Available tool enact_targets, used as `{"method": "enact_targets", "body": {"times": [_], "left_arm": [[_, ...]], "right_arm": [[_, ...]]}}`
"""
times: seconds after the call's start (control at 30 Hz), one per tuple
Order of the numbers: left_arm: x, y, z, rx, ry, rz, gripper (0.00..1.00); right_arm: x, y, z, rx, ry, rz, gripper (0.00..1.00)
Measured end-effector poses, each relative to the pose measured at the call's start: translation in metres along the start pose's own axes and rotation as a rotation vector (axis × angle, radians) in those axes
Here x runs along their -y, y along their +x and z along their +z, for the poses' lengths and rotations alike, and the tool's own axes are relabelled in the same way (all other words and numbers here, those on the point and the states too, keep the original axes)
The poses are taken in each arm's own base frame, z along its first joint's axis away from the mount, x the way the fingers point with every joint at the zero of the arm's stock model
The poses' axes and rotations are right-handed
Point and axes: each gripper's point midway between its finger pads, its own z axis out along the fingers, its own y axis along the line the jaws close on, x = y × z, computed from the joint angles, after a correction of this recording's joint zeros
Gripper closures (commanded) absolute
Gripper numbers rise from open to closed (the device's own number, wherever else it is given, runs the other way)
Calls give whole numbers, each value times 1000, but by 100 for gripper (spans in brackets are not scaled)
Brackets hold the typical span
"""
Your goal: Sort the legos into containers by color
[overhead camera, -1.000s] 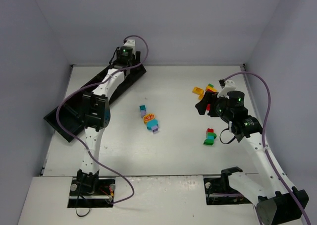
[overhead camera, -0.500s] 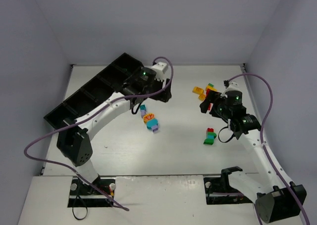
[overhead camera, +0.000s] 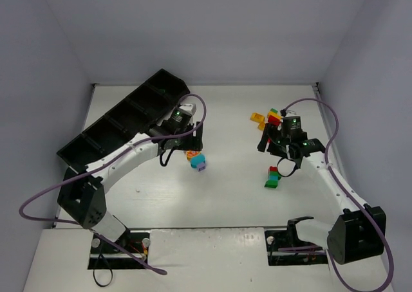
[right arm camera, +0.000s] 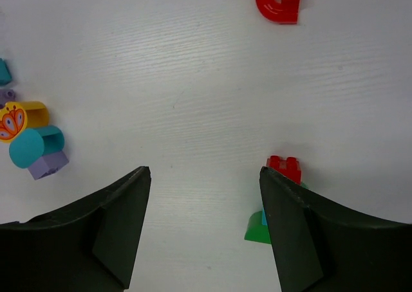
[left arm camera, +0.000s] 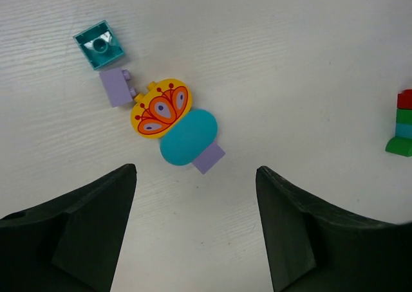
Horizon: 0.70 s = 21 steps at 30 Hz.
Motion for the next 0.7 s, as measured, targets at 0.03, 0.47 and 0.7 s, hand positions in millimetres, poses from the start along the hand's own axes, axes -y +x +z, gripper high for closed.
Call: {"method": "enact_targets", "body": {"times": [0.03, 0.47, 0.7], "left_arm": [[-3, -1, -1, 4, -14, -3, 33], [-67, -48, 62, -33, -264, -193, 39], [-84, -18, 108, -159, -358, -230, 37]], "right_arm": [[-3, 3, 1, -11, -9, -6, 34], [-41, 14, 8, -36, -120, -80, 30], [-46, 15, 11, -24, -145, -84, 28]]}}
